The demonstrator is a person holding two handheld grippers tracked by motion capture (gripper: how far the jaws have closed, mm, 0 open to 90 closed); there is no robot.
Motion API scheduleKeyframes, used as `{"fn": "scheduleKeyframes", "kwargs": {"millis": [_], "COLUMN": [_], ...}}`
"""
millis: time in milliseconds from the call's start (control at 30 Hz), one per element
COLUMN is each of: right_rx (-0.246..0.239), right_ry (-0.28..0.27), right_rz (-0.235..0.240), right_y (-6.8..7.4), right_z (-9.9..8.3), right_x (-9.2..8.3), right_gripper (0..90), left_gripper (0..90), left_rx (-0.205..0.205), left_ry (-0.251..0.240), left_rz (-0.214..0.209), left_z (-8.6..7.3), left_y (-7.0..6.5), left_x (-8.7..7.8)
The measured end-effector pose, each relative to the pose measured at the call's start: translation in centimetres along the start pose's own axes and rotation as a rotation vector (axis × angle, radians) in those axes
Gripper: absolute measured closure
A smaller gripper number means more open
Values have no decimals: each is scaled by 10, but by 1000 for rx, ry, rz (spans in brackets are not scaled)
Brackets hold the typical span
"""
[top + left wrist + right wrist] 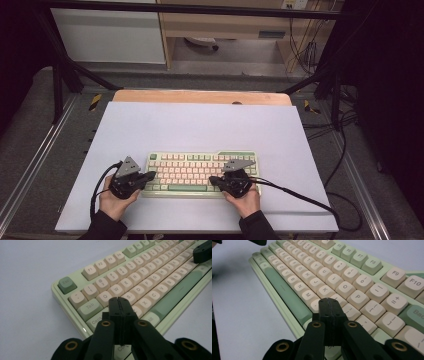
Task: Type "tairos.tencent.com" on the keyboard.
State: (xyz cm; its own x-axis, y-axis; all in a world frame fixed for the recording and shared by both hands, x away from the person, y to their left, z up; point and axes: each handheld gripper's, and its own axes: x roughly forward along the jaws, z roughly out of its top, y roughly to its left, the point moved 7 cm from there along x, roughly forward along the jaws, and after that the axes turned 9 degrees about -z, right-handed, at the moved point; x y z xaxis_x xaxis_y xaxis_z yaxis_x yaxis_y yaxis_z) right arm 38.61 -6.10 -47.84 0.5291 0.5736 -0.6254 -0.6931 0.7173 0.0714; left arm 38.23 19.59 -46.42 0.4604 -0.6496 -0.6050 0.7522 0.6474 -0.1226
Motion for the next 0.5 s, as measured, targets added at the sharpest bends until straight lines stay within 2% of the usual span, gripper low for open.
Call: {"fn": "scheduleKeyframes", "kwargs": {"millis": [233, 500], "right_rx": [-4, -7], "right_ry": [5, -33], "right_rz": [-8, -23], "right_y": [0, -6], "right_z": [-2, 8], "right_x": [1, -11], "right_gripper": [900, 900], "left_gripper": [900, 900], "left_rx": [0, 4], "left_ry": [0, -2], "left_rz": [-1, -5], "left_z": [0, 1], "left_y": [0, -2], "left_x": [0, 0]}}
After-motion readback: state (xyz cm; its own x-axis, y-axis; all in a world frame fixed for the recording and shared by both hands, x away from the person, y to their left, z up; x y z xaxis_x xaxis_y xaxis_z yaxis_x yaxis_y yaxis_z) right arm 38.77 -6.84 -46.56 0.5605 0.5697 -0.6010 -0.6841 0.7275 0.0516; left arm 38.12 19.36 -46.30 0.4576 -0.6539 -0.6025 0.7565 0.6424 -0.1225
